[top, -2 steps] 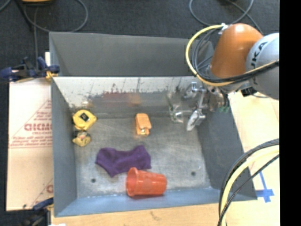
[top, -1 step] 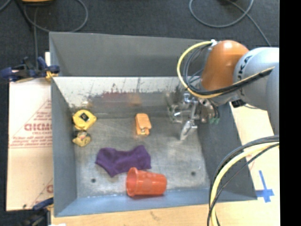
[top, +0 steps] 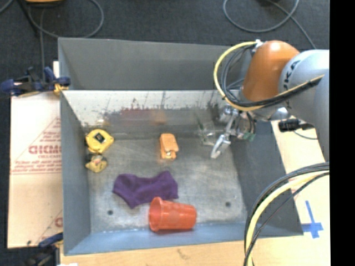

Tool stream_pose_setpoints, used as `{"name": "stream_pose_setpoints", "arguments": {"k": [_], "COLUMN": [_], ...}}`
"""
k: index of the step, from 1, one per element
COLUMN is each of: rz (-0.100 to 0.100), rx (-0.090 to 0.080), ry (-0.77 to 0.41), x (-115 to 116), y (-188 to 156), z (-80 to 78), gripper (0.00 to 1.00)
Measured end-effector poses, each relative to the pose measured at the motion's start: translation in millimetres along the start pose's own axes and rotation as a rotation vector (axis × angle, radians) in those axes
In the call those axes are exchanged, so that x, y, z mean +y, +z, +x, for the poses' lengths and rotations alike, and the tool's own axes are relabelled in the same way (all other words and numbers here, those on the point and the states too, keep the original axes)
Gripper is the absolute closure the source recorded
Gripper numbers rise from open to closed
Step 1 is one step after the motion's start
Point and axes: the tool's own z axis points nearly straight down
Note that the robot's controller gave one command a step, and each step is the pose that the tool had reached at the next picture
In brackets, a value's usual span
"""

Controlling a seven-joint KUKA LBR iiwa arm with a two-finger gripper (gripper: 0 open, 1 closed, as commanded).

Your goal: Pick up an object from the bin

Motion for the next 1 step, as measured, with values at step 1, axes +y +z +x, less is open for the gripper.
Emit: {"name": "stream_pose_setpoints", "arguments": {"k": [1], "rz": [0.000], "rx": [0.000], "ry": [0.208], "x": [15.3], "y": [27.1], "z": [11.0], "gripper": [0.00]}}
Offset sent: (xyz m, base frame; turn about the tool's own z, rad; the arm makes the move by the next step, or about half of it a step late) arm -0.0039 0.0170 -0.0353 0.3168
